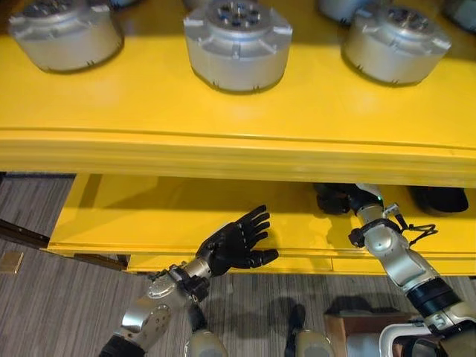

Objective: Move parts from the plastic box to the shelf.

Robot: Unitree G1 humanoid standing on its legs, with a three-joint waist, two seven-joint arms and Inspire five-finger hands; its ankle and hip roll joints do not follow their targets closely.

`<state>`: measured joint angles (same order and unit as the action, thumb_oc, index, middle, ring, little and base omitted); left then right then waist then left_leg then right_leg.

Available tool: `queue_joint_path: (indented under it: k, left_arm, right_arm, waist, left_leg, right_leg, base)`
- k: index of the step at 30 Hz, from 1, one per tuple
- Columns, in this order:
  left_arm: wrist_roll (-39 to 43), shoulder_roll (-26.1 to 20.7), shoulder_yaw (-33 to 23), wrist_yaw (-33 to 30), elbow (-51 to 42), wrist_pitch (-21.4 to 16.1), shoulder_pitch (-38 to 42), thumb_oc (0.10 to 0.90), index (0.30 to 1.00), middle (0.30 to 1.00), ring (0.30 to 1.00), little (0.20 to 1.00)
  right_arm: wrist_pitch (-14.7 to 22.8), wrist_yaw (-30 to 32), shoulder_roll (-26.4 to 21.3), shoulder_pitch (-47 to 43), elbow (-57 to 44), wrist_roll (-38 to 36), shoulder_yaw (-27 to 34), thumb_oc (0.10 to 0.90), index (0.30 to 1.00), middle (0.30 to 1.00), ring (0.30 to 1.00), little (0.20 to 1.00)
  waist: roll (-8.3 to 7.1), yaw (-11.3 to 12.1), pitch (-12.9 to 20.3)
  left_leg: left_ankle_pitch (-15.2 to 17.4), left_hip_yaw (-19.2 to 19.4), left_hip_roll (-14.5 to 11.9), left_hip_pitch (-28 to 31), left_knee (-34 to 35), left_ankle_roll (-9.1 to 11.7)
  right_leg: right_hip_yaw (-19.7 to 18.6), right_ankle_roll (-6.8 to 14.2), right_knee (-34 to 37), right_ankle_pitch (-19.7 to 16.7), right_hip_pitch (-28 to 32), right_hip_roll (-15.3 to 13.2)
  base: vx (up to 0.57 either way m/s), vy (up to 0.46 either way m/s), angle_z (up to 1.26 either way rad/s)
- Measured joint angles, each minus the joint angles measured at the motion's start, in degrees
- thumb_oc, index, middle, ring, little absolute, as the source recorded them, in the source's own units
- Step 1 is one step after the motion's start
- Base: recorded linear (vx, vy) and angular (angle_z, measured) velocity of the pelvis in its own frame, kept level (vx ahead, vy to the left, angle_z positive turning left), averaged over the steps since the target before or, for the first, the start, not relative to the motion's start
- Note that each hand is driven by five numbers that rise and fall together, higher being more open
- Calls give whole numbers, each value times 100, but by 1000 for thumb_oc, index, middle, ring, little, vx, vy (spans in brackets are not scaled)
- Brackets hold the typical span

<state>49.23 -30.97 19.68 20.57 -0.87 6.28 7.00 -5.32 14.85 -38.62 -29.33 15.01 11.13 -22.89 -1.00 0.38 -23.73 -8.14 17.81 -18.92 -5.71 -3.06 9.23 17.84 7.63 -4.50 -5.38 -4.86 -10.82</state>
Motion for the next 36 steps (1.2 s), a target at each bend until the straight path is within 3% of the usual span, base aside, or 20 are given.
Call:
queue_joint_path:
  k: [2,6,8,13,21,27,32,33,34,36]
  left_arm:
    - [3,37,62,-7,50,39,263,900,1000,1000,1000,1000]
    - [-4,-31,65,-2,39,-83,410,900,1000,1000,1000,1000]
    - [22,-194,168,25,-110,-297,745,900,1000,1000,1000,1000]
    - [14,-140,414,-4,-66,-306,1128,900,1000,1000,1000,1000]
    - [72,-124,430,-17,-60,-380,1224,900,1000,1000,1000,1000]
    - [219,111,499,-94,77,-362,1342,900,1000,1000,1000,1000]
    - [211,108,587,87,6,-283,1424,900,1000,1000,1000,1000]
    - [207,94,588,148,1,-247,1422,900,1000,1000,1000,1000]
    - [166,14,591,182,-58,-165,1344,900,1000,1000,1000,1000]
    - [171,3,560,221,-60,-136,1247,900,1000,1000,1000,1000]
  right_arm:
    - [-24,122,8,-294,182,-16,2,400,300,300,300,300]
    - [-1,314,1,-382,200,-56,5,400,300,300,300,300]
    - [118,522,-51,-678,142,-60,5,400,300,300,300,300]
    - [214,591,-120,-1083,395,-230,-116,400,300,300,300,300]
    - [69,604,-298,-1473,384,-281,-159,400,300,300,300,300]
    - [5,382,-530,-1921,586,-518,-297,400,300,300,300,300]
    - [-19,120,-752,-2071,719,-689,-298,400,300,300,300,300]
    - [-25,91,-763,-2123,719,-690,-291,400,300,300,300,300]
    - [-121,-55,-825,-2113,719,-808,-290,400,300,300,300,300]
    - [-170,-135,-835,-2119,753,-952,-271,400,300,300,300,300]
  waist:
    - [5,-2,-269]
    - [10,25,-356]
    - [-15,24,-554]
    - [-20,32,-589]
    - [30,131,-614]
    - [33,115,-609]
    - [27,-5,-589]
    - [25,-9,-582]
    - [-42,-27,-538]
    - [-38,3,-524]
  left_leg:
    - [-29,-52,-9,-117,8,-22]
    - [-24,-69,-2,-371,-81,-63]
    - [-11,-113,0,-893,-403,-68]
    - [88,-248,-42,-1267,-711,-65]
    - [280,-326,-46,-1883,-1492,-125]
    - [938,-580,-91,-2625,-2855,-221]
    - [1989,-967,-83,-3354,-4735,-361]
    - [2107,-1029,-67,-3445,-4868,-373]
    - [2278,-1042,33,-3464,-5175,-394]
    - [2354,-1077,28,-3466,-5288,-379]
  right_leg:
    - [10,-27,-76,7,-123,-2]
    - [-2,-54,-215,5,-405,-49]
    - [-39,-110,-718,86,-1015,-172]
    - [-90,-186,-1226,324,-1477,-241]
    - [-362,-234,-2249,680,-2302,-480]
    - [-640,-175,-3009,951,-2823,-625]
    - [-998,27,-4260,1476,-3285,-906]
    - [-1031,89,-4316,1537,-3342,-908]
    - [-1290,19,-4750,1849,-3477,-978]
    - [-1300,25,-4823,1853,-3481,-985]
  base:
    - [-128,-33,7]
    - [-229,-16,-1]
    - [-254,-84,-4]
    - [-129,-25,0]
    - [-117,35,-2]
    - [-79,46,-5]
    - [54,59,-2]
    - [153,47,1]
    - [22,30,4]
    - [-6,13,2]
